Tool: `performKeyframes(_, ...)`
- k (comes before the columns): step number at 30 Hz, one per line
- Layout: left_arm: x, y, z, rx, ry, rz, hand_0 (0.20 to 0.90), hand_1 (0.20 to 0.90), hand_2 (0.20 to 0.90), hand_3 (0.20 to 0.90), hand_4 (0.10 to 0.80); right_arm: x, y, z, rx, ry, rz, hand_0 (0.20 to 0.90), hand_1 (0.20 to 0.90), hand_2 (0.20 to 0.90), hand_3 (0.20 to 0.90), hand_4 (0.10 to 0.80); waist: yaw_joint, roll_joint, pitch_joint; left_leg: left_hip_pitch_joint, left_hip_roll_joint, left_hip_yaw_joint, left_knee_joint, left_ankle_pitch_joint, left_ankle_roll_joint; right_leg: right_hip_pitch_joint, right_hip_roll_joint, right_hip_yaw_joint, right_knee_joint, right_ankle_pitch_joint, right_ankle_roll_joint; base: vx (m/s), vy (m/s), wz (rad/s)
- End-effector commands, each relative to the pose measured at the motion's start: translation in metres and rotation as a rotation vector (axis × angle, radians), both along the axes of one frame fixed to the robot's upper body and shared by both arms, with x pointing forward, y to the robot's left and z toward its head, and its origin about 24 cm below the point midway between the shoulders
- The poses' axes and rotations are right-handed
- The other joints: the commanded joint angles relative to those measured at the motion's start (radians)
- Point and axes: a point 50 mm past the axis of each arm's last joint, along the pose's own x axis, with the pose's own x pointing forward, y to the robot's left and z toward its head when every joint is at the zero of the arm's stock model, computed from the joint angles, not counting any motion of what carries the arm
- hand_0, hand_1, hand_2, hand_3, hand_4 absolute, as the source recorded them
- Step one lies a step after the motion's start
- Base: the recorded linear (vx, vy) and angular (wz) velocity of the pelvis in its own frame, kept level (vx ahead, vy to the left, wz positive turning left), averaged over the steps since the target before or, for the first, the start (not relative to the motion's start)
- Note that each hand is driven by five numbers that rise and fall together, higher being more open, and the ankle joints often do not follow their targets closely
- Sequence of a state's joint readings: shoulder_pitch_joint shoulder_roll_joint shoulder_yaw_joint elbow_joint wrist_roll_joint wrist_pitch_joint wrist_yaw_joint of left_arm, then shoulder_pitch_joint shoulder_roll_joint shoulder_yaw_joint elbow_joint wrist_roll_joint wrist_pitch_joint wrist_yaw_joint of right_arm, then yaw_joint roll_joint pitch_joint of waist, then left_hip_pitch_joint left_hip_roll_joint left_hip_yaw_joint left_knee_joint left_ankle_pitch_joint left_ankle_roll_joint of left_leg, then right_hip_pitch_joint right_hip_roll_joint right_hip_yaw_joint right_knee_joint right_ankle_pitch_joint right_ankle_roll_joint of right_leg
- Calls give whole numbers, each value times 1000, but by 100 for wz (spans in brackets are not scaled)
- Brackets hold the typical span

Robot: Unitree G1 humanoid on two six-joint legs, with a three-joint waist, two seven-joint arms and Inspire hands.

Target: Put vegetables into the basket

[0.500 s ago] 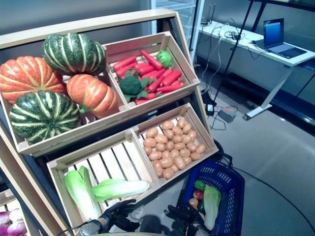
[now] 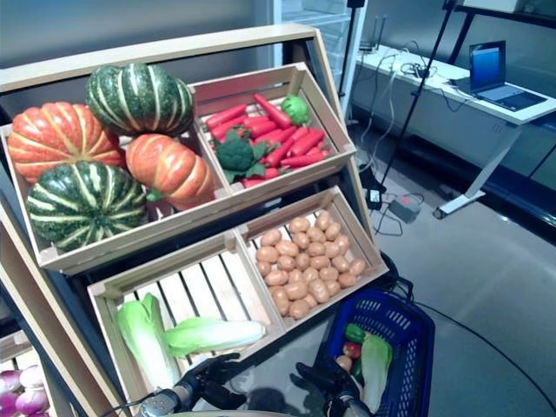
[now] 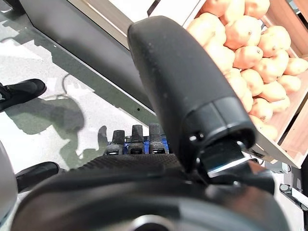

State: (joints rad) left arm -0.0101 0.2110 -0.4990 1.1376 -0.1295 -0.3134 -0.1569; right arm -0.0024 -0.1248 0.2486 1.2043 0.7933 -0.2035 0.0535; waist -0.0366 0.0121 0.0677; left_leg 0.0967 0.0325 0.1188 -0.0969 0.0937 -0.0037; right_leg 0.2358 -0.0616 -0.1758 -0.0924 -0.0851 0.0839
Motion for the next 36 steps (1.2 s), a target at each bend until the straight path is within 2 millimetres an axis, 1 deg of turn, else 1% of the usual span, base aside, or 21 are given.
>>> performKeyframes(1, 35, -15, 13, -13, -139, -80, 900, 900, 900, 900, 800, 37, 8, 11, 26, -118, -28, 900, 900, 900, 900, 800, 36, 25, 67, 90, -71, -12, 10, -185, 36, -48, 34, -37, 5, 23, -60, -35, -34, 0)
performKeyframes(2, 37, -15, 15, -4, -164, -82, 900, 900, 900, 900, 800, 37, 8, 11, 23, -118, -29, 900, 900, 900, 900, 800, 35, 28, 68, 87, -71, -11, 10, -184, 36, -50, 35, -37, 5, 23, -61, -30, -38, -1)
performKeyframes(3, 41, -16, 18, 16, -224, -90, 900, 900, 900, 900, 800, 37, 7, 11, 21, -115, -33, 900, 900, 900, 900, 800, 34, 30, 70, 86, -70, -10, 10, -183, 34, -52, 35, -36, 5, 23, -62, -24, -39, -1)
performKeyframes(4, 46, -16, 24, 48, -318, -95, 900, 900, 900, 900, 800, 37, 6, 11, 18, -113, -36, 900, 900, 900, 900, 800, 33, 32, 70, 84, -70, -9, 10, -182, 32, -53, 36, -36, 5, 22, -63, -15, -32, -1)
performKeyframes(5, 49, -16, 27, 56, -354, -90, 900, 900, 900, 900, 800, 37, 6, 11, 17, -112, -36, 900, 900, 900, 900, 800, 33, 32, 71, 84, -70, -9, 10, -182, 31, -53, 36, -35, 5, 22, -63, 0, 0, 0)
performKeyframes(6, 61, -17, 39, 68, -480, -70, 900, 900, 900, 900, 800, 36, 5, 11, 12, -109, -37, 900, 900, 900, 900, 800, 33, 33, 72, 83, -70, -7, 10, -182, 28, -55, 37, -35, 5, 20, -64, 0, 0, 0)
performKeyframes(8, 71, -17, 52, 68, -595, -48, 900, 900, 900, 900, 800, 36, 3, 11, 7, -106, -42, 900, 900, 900, 900, 800, 36, 34, 75, 81, -69, -6, 10, -179, 24, -56, 36, -36, 5, 21, -67, 0, 0, 0)
performKeyframes(10, 85, -15, 75, 47, -767, -7, 900, 900, 900, 900, 800, 37, -1, 13, -2, -106, -52, 900, 900, 900, 900, 800, 44, 37, 84, 76, -71, -10, 10, -174, 20, -59, 35, -39, 5, 21, -72, 0, 0, 0)
performKeyframes(13, 96, -9, 101, 40, -933, 25, 900, 900, 900, 900, 800, 37, -7, 14, -11, -112, -60, 900, 900, 900, 900, 800, 52, 40, 92, 69, -74, -19, 10, -172, 19, -62, 33, -42, 5, 20, -78, 0, 0, 0)
performKeyframes(16, 102, -3, 117, 87, -1049, 31, 900, 900, 900, 900, 800, 36, -10, 15, -14, -120, -58, 900, 900, 900, 900, 800, 57, 41, 96, 61, -76, -25, 10, -169, 18, -67, 31, -48, 5, 20, -80, 15, 32, 4)
performKeyframes(20, 105, 6, 126, 157, -1104, 42, 900, 900, 900, 900, 800, 34, -12, 16, -23, -134, -33, 900, 900, 900, 900, 800, 54, 45, 99, 54, -78, -27, 10, -167, 16, -72, 26, -57, 5, 20, -80, 67, 59, 3)
performKeyframes(23, 110, 14, 132, 228, -1133, 58, 900, 900, 900, 900, 800, 38, -16, 20, -29, -171, -16, 900, 900, 900, 900, 800, 51, 50, 108, 47, -78, -28, 10, -161, 17, -86, 22, -58, 24, 12, -85, 42, 87, 4)
performKeyframes(26, 125, 23, 140, 396, -1183, 43, 900, 900, 900, 900, 800, 63, -25, 38, -42, -287, 7, 900, 900, 900, 900, 800, 42, 63, 163, -32, -79, -32, 97, -166, 15, -186, 6, -60, 158, -29, -104, -94, 122, -3)
performKeyframes(27, 127, 23, 141, 407, -1189, 38, 900, 900, 900, 900, 800, 66, -25, 39, -42, -297, 7, 900, 900, 900, 900, 800, 41, 64, 168, -42, -79, -32, 108, -167, 14, -198, 4, -60, 172, -34, -105, -137, 94, -9)
performKeyframes(29, 136, 24, 146, 488, -1213, 15, 900, 900, 900, 900, 800, 80, -31, 50, -41, -358, 6, 900, 900, 900, 900, 800, 35, 67, 202, -94, -83, -29, 173, -176, 9, -250, -5, -58, 238, -55, -112, -183, 99, -3)
performKeyframes(30, 144, 26, 150, 553, -1239, 2, 900, 900, 900, 900, 800, 93, -35, 60, -42, -414, 6, 900, 900, 900, 900, 800, 28, 67, 236, -147, -84, -16, 245, -190, 5, -305, -16, -56, 316, -77, -115, -232, 115, 0)
performKeyframes(31, 149, 29, 153, 601, -1249, -9, 900, 900, 900, 900, 800, 100, -37, 65, -41, -444, 3, 900, 900, 900, 900, 800, 24, 63, 256, -184, -82, -4, 300, -205, 4, -344, -25, -55, 374, -93, -117, -231, 101, -5)
performKeyframes(33, 156, 39, 159, 680, -1252, -26, 900, 900, 900, 900, 800, 106, -40, 71, -34, -477, -9, 900, 900, 900, 900, 800, 17, 50, 281, -250, -75, 16, 413, -239, 2, -407, -41, -51, 479, -123, -120, -126, 49, -3)
performKeyframes(36, 162, 54, 165, 769, -1235, -43, 900, 900, 900, 900, 800, 108, -47, 77, -32, -506, -35, 900, 900, 900, 900, 800, 10, 35, 303, -332, -64, 29, 540, -286, 5, -475, -59, -49, 587, -158, -124, -60, 42, 8)
